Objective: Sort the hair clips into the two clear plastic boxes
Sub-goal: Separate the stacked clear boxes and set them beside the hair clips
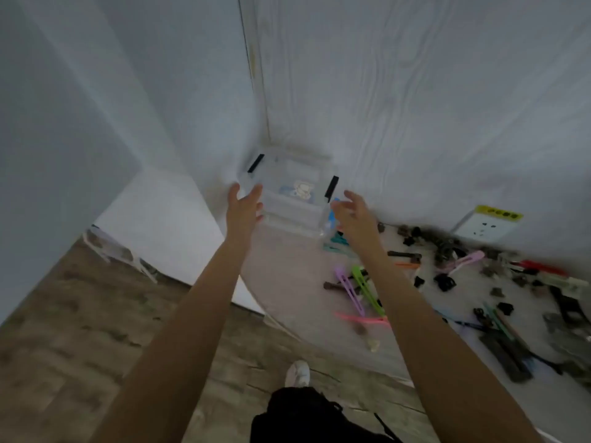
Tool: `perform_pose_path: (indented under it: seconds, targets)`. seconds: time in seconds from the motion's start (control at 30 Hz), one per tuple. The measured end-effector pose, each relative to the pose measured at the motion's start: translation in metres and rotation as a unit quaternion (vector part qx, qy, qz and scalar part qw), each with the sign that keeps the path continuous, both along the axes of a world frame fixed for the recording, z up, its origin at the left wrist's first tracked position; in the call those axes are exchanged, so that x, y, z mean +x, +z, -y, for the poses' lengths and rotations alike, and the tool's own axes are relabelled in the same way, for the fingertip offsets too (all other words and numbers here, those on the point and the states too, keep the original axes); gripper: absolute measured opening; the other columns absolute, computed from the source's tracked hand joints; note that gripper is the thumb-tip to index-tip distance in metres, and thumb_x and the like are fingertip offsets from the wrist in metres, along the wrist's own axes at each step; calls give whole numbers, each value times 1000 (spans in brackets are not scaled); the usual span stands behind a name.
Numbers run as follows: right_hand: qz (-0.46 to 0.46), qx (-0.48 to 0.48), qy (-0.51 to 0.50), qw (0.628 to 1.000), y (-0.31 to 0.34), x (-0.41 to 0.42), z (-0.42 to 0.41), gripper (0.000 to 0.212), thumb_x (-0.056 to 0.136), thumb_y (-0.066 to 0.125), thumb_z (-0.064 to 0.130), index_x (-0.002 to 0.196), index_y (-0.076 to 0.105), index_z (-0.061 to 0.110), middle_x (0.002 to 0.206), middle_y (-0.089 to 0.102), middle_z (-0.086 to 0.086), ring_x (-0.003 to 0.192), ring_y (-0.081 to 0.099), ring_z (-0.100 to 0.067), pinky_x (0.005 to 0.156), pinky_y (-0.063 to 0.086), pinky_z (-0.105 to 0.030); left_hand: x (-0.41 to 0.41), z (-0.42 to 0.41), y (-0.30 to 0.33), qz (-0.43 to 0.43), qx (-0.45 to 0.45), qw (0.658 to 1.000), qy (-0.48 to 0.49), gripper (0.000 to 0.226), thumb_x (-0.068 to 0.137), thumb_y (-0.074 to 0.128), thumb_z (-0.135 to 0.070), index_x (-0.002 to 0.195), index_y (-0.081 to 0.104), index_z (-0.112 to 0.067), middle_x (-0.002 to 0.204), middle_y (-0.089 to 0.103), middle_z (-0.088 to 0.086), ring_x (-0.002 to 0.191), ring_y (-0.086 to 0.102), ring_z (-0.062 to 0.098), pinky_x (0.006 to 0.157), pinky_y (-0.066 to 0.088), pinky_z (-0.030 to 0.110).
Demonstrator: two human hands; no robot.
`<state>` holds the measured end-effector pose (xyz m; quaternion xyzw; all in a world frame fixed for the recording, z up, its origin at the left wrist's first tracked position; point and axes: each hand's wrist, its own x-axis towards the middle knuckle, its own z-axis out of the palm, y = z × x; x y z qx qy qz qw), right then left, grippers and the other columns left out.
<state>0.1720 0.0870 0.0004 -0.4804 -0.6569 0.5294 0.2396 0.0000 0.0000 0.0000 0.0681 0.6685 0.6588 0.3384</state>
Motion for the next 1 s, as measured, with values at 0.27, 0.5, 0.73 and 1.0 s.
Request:
perform_pose_path:
  seconds: [0.27,0.5,0.73,1.0]
  targets:
    - [-27,-13,-51,998,10,-38,-14,59,87,62,12,139,35,8,123,53,-9,97,56,-21,85,49,-34,-11,-7,-2,-135,-44,990,-22,62,76,75,-25,130,43,-28,122,45,8,104,52,19,84,49,29]
    - [-39,41,-55,997,17,30,32,46,88,62,17,131,46,12,108,59,5,97,58,-16,82,48,-29,23,48,19,-208,-3,978,-19,32,82,68,-33,105,51,-21,101,57,-10,97,56,7,86,48,22]
    - [91,74,50,992,-22,57,87,28,95,46,12,122,54,11,102,57,-3,92,55,-20,75,38,-27,51,126,-26,-287,-167,942,-40,11,96,46,-21,101,56,-20,82,59,-9,72,54,8,64,41,26]
    - [184,113,82,973,-53,44,101,43,96,44,14,138,37,8,121,56,-18,105,54,-29,82,42,-35,48,138,-57,-356,-293,879,-121,32,95,46,-34,109,58,-9,96,62,4,87,57,21,79,42,35]
